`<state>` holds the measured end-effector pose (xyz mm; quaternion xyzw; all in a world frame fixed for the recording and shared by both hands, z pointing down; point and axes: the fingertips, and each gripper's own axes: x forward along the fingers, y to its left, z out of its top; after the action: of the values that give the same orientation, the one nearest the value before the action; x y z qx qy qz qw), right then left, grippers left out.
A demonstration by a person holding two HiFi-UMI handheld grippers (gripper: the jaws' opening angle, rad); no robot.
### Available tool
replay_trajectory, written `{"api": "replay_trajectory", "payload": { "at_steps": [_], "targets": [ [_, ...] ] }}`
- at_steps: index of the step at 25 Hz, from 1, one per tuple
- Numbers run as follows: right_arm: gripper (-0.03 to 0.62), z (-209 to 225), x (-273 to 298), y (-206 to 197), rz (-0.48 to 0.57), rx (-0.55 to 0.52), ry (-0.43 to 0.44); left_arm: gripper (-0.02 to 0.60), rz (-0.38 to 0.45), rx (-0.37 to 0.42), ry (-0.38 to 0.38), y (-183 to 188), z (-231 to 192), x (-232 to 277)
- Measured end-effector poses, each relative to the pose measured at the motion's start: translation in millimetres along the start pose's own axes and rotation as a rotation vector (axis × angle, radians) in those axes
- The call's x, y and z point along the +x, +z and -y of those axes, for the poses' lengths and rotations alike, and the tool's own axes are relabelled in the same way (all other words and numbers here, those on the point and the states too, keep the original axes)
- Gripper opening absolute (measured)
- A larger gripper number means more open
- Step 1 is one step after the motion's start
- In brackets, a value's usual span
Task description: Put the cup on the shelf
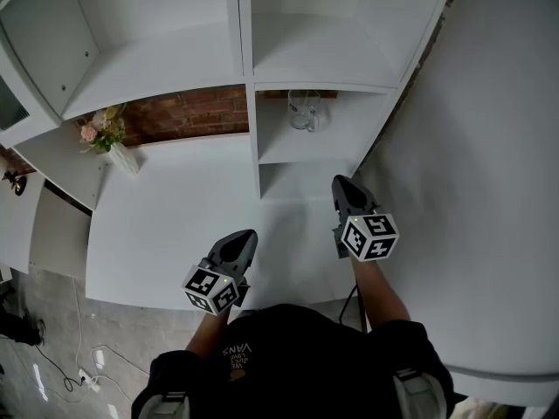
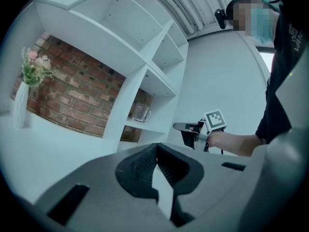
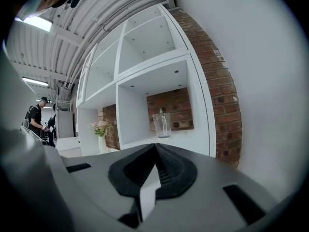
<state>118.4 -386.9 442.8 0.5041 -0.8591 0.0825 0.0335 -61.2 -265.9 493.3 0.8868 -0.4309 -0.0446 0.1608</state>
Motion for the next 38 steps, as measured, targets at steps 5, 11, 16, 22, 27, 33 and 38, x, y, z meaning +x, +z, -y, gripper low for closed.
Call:
{"api": "replay_trajectory", "payload": {
  "at_steps": [5, 11, 16, 22, 27, 33, 38],
  "targets": [
    [0.002, -6, -32, -20, -0.016, 0.010, 0.025, 0.008, -0.011, -0.004, 0.002, -9, 17, -2],
    [0.002, -12, -69, -42, -0.031, 0.021, 0.033, 0.008, -0.029, -0.006, 0.004, -21, 41, -5],
    [0.002, -10, -97, -57, -0.034, 0.056, 0.013, 0.008, -0.030, -0.005, 0.009, -30, 60, -7],
    [0.002, -16, -125, -76, -0.056, 0.062, 0.015, 0.008, -0.032, -0.011, 0.013, -40, 81, -15],
    [0.002, -21, -140, -84, -0.068, 0.051, 0.033, 0.008, -0.031, -0.010, 0.032, -48, 91, -21],
    [0.002, -23, -153, -93, -0.086, 0.067, 0.055, 0.008, -0.035, -0.017, 0.057, -56, 98, -24],
    [0.002, -27, -160, -107, -0.115, 0.080, 0.081, 0.008, -0.044, -0.025, 0.076, -64, 101, -29]
  ]
}}
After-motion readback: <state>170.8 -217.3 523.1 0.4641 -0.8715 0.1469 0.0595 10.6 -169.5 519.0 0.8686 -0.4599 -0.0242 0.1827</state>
